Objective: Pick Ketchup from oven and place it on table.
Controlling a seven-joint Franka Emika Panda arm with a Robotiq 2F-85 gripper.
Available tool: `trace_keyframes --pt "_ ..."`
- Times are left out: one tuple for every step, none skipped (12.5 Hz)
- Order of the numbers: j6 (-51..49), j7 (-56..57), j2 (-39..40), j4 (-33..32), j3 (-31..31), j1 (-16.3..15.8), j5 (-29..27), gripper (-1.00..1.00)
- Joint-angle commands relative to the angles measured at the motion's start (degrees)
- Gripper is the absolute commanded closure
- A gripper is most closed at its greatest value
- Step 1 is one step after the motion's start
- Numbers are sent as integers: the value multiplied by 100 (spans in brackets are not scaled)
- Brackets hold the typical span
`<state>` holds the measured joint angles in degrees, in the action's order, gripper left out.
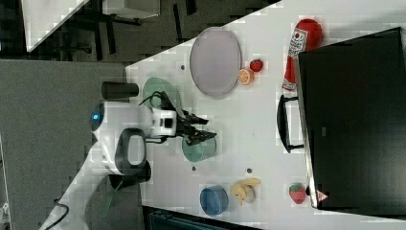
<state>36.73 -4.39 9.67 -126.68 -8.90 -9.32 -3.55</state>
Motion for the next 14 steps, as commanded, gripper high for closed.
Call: trace_keyframes --pt "742 123 -190 -373 -90 181 114 -20" --pt "1048 123 40 -478 -112 181 113 -20" --pt "1439 123 434 -515 -139 181 113 -20" --pt "1579 123 614 -514 -138 181 109 -20" --pt "1749 123 844 -522 -137 181 108 -24" --pt "1891 123 953 -530 -136 181 109 -38" --pt "2020 123 1017 -550 -139 181 108 -59" --pt "2184 123 1048 -567 -131 179 108 -92" --pt "2239 110 937 -505 -132 175 102 -100" --pt "2238 110 802 -435 -135 176 102 -100" --pt "2226 110 623 -335 -134 176 102 -100" --pt "2179 110 426 -227 -132 175 102 -100" --pt "2032 110 182 -73 -126 171 102 -100" --pt "1680 110 -44 118 -129 171 103 -100"
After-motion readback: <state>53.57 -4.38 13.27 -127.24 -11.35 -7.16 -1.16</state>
